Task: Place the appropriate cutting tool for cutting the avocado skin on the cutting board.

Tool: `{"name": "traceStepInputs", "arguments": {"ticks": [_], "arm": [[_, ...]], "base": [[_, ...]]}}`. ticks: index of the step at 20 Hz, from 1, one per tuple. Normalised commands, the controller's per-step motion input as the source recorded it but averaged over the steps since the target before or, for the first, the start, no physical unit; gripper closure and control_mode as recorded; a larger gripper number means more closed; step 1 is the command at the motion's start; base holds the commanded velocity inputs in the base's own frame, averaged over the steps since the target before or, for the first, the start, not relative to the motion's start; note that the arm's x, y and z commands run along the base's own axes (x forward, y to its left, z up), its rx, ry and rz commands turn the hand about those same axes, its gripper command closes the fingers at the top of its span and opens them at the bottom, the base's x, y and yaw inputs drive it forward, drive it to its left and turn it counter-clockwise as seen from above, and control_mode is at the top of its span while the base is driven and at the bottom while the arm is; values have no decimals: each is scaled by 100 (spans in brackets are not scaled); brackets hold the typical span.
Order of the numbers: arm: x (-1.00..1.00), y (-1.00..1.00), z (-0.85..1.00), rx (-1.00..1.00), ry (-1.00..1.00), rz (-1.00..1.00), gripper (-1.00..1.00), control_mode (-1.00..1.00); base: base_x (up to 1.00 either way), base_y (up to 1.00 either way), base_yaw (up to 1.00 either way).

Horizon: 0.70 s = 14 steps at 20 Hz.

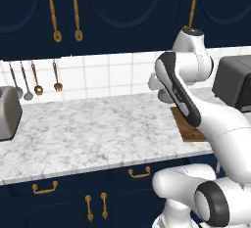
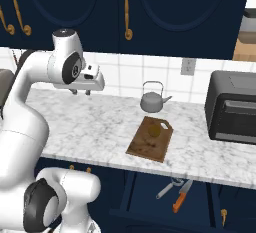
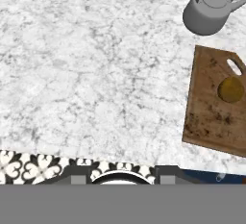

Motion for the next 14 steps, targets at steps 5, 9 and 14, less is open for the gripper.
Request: {"name": "traceStepInputs", "arguments": {"ticks": [5,9,14], "arm": [[-17,-4,-11,1,0,-1,-100,-100],[-34,-86,-62,20,1,-4,-100,-100],[-23,-100,-64,17,14,-13,-100,-100]], "base": [[0,0,0],[0,0,0],[0,0,0]]}}
